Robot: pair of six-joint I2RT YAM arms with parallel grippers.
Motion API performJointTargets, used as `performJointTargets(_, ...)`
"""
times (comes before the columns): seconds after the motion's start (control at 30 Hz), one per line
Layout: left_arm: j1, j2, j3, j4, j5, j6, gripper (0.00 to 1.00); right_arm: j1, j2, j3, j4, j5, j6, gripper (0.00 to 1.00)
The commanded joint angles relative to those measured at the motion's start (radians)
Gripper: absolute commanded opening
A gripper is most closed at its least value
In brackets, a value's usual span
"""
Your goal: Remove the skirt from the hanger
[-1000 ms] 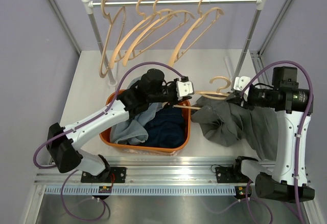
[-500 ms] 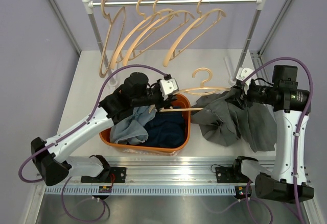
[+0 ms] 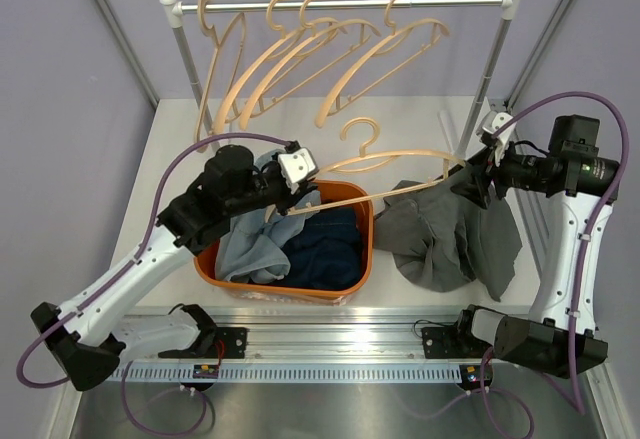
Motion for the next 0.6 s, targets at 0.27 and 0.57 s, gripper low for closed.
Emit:
performJointTargets(0.27, 0.022, -0.116, -0.005, -0.024, -0.087, 0.065, 0.0, -0.034, 0.026, 0.172, -0.133, -0.135, -0.02, 0.77)
performJointTargets(0.57, 0.022, -0.123, 0.009, 0.015, 0.096, 0.241, 0.0, 0.035, 0.135, 0.516, -0.322, -0.336, 0.108, 0.99)
